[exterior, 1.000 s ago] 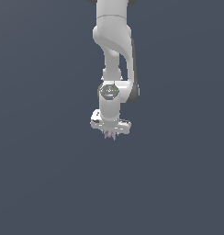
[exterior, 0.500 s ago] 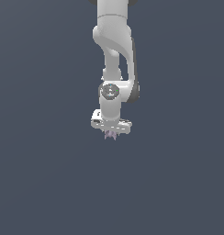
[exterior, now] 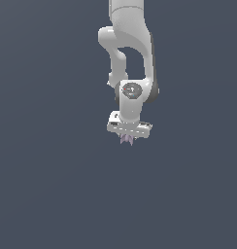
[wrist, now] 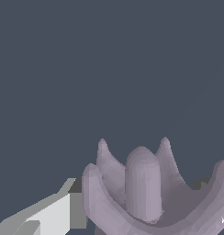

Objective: Pick up the object and move it to a goal position.

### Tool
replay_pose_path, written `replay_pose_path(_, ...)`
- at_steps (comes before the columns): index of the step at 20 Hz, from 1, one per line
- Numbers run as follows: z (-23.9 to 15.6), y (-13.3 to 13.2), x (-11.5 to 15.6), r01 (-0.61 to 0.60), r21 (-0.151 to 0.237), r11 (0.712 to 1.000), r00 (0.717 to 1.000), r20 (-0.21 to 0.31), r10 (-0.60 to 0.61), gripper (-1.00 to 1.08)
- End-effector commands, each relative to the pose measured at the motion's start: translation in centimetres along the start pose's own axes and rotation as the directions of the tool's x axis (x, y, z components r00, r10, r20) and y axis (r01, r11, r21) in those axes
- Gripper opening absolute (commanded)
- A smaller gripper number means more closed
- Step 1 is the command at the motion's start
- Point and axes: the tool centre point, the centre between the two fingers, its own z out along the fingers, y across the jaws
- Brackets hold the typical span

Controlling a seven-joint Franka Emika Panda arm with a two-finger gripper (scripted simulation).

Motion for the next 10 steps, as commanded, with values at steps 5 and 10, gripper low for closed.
replay_pose_path(5, -2.5, -6.2, -2.4, 0.001, 0.000, 1.000, 1.000, -0.001, -0.001, -1.00)
replay_pose_path(10, -4.1, -10.0, -3.8, 0.001, 0.000, 1.000, 1.000, -0.001, -0.001, -1.00)
